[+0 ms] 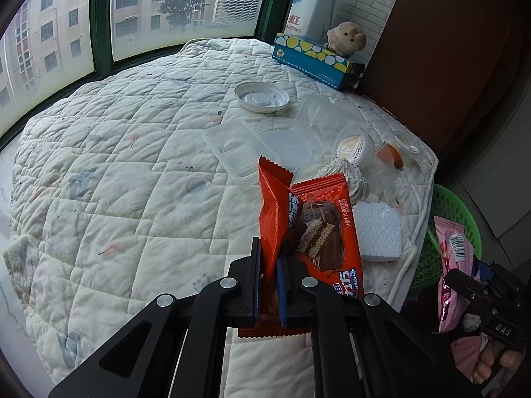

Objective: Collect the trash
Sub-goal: 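Grasp the orange wafer wrapper with the left tool while the right tool carries the pink packets, then drop the pink packets into the green basket with the right tool while the left tool carries the wrapper there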

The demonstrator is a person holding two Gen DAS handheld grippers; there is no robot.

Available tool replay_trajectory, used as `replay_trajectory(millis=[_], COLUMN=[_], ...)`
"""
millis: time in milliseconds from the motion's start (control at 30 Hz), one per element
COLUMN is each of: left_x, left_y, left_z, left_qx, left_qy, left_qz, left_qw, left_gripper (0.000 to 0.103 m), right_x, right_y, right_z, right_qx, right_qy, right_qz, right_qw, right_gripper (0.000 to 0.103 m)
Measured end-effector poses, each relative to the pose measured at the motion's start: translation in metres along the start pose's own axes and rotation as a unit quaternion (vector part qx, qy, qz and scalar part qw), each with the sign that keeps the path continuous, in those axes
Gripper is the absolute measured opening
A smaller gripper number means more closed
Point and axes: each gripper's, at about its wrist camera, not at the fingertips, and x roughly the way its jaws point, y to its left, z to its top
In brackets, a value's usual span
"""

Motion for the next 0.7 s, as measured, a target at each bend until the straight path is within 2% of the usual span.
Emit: replay_trajectory(millis=[100,200,400,700], left_x=[-0.013,-0.016,0.0,0.031], left_y=[-0.021,-0.047,-0.114,-0.206], left_z=[0.011,0.023,0.044,0.065], left_qx=[0.025,0.041,0.094,0.163], left_qy=[-0.012,-0.016,-0.014,-0.005], left_qz=[-0.006,-0.038,-0.071,-0.104], left_qw=[0.9996,0.9983,0.9929,0.9811], left_gripper=[0.008,0.008,0.008,0.008], right_x=[-0.008,-0.016,-0.028,-0.022], right_y=[-0.028,-0.062,-0.132,-0.217], right_z=[0.003,0.007,0.007,0.007], right_qx=[0.027,0.055,0.092,0.139], right_qy=[-0.01,-0.022,-0.03,-0.018], right_qz=[-0.017,-0.044,-0.105,-0.156], right_qw=[0.999,0.997,0.99,0.978], right_gripper=[0.063,0.063,0.063,0.066])
